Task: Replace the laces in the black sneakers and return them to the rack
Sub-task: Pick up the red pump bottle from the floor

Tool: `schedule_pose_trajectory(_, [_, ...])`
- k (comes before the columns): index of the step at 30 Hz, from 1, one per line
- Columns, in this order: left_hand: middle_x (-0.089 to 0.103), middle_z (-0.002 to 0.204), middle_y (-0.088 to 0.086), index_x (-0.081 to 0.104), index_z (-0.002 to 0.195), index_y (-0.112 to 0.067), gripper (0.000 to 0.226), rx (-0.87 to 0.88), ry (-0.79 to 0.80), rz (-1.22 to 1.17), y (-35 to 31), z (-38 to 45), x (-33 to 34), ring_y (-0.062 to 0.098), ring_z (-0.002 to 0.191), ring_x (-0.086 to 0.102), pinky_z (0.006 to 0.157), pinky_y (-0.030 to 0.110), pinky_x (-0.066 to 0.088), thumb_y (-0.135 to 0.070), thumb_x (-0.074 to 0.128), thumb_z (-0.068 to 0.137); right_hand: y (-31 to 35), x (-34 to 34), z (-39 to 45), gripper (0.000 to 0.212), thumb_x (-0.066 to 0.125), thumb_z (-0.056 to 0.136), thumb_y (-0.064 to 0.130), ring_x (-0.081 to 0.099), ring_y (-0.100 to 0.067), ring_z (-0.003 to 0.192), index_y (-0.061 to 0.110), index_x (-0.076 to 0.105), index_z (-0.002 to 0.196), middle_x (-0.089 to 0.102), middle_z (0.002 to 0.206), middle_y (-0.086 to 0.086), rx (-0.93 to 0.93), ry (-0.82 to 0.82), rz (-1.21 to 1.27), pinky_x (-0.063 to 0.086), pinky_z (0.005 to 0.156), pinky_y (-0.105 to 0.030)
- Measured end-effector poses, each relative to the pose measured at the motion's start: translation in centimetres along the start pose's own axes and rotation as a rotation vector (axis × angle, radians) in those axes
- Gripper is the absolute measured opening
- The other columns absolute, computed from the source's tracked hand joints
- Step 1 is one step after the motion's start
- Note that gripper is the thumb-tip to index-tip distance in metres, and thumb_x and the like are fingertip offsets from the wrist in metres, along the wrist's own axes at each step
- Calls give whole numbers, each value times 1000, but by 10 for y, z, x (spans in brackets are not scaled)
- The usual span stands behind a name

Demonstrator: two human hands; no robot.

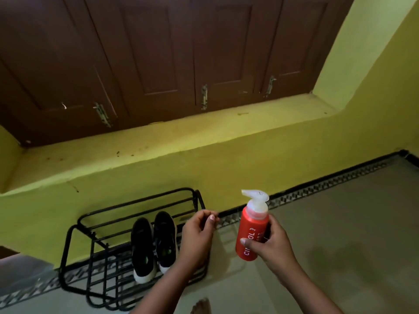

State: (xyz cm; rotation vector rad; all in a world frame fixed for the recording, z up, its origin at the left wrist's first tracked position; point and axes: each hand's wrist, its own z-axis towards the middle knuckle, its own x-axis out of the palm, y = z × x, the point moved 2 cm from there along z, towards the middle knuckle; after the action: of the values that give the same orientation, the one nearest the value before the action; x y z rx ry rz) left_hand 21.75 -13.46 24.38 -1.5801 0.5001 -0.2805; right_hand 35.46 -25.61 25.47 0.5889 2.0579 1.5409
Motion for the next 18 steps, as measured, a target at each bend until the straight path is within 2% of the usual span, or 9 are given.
schedule_pose_trajectory(4, [72, 90, -4, 67, 93, -19, 16, 33, 38, 22, -17, 54, -31, 5, 90, 66, 77, 17, 50, -13, 52, 95, 30, 32, 44, 67, 81, 61, -9, 65, -15, 92, 20, 54, 116, 68, 105, -4, -39, -36, 32, 51, 79, -29])
schedule_pose_trajectory(9, [70, 96, -9, 64, 94, -27, 16, 44, 52, 111, -22, 117, -56, 1, 94, 64, 84, 21, 51, -17, 52, 96, 52, 55, 93, 59, 79, 63, -10, 65, -6, 82, 26, 54, 103, 67, 98, 1, -53, -3, 37, 48, 66, -16])
schedule_pose_trajectory(12, [69, 98, -10, 63, 94, -29, 16, 52, 46, 112, -27, 145, -58, 2, 96, 63, 85, 24, 51, -19, 52, 96, 62, 61, 120, 61, 81, 62, -7, 65, -11, 88, 27, 54, 106, 67, 101, -1, -59, 5, 25, 49, 71, -22])
schedule_pose_trajectory(15, [67, 99, -11, 62, 93, -28, 15, 56, 24, 139, -28, 171, -53, 1, 97, 61, 82, 23, 51, -17, 52, 96, 70, 67, 151, 62, 81, 63, -6, 64, -11, 91, 28, 52, 107, 66, 101, 1, -74, 6, 3, 48, 71, -21])
schedule_pose_trajectory(18, [65, 102, -12, 61, 98, -28, 14, 107, -29, 225, -24, 203, -46, -2, 96, 59, 73, 16, 49, -16, 55, 94, 79, 71, 189, 63, 81, 63, -4, 63, -10, 93, 25, 52, 110, 66, 103, 2, -95, 27, -27, 47, 71, -21])
